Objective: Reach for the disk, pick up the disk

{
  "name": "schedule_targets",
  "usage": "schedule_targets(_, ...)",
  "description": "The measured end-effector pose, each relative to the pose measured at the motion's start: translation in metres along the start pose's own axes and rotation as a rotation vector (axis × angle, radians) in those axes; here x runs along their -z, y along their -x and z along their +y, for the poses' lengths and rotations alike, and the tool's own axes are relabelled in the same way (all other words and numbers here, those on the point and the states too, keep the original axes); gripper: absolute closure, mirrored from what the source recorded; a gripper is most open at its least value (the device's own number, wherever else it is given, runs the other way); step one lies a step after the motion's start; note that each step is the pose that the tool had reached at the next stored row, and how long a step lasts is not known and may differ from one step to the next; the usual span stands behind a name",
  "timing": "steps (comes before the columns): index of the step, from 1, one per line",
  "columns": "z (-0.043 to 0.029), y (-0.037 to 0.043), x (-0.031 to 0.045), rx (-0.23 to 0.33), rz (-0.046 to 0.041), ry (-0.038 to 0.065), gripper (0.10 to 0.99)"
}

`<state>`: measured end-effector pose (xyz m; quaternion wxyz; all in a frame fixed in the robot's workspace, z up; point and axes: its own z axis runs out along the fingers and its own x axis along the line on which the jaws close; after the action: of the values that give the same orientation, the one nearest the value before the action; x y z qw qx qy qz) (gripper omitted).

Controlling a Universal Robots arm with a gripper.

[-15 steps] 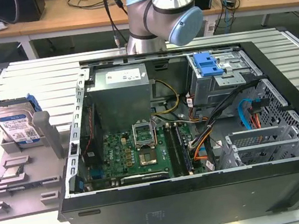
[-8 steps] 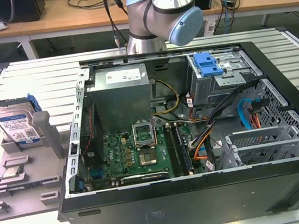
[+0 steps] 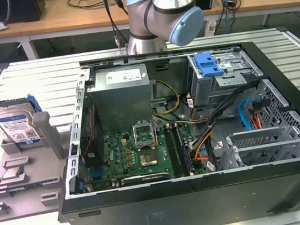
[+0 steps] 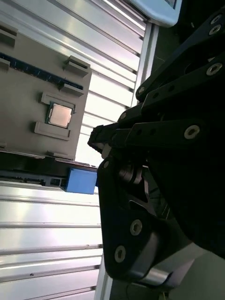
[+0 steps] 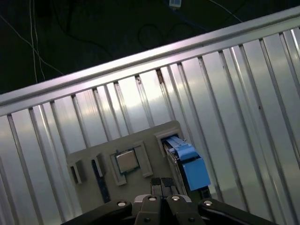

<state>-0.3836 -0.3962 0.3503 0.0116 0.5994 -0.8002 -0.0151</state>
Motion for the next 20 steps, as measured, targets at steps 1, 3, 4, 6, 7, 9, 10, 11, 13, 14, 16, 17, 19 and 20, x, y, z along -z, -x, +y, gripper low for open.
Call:
schedule_targets(1, 0.0000, 0.0000, 0.0000, 0.019, 0.0008, 0.000, 0.980)
schedule_targets(3, 0.0000, 0.0000, 0.0000, 0.033, 0.0013, 0.000, 0.980)
schedule_targets(4, 0.0000, 0.0000, 0.0000, 0.040, 0.0016, 0.000, 0.980)
schedule_targets(6, 0.0000, 0.0000, 0.0000, 0.055, 0.0021, 0.000, 0.980)
schedule_targets(7, 0.0000, 0.0000, 0.0000, 0.061, 0.0023, 0.000, 0.980)
schedule_targets(9, 0.0000, 0.0000, 0.0000, 0.077, 0.0029, 0.000, 0.980)
schedule_targets(10, 0.0000, 0.0000, 0.0000, 0.084, 0.0032, 0.000, 0.980)
schedule_targets(11, 0.0000, 0.0000, 0.0000, 0.092, 0.0035, 0.000, 0.980)
schedule_targets(13, 0.0000, 0.0000, 0.0000, 0.118, 0.0045, 0.000, 0.980)
schedule_targets(14, 0.0000, 0.0000, 0.0000, 0.134, 0.0052, 0.000, 0.980)
schedule_targets(16, 0.0000, 0.0000, 0.0000, 0.163, 0.0062, 0.000, 0.980)
schedule_targets(17, 0.0000, 0.0000, 0.0000, 0.171, 0.0065, 0.000, 0.980)
schedule_targets(19, 0.0000, 0.0000, 0.0000, 0.184, 0.0071, 0.000, 0.980)
schedule_targets(20, 0.0000, 0.0000, 0.0000, 0.184, 0.0071, 0.000, 0.980)
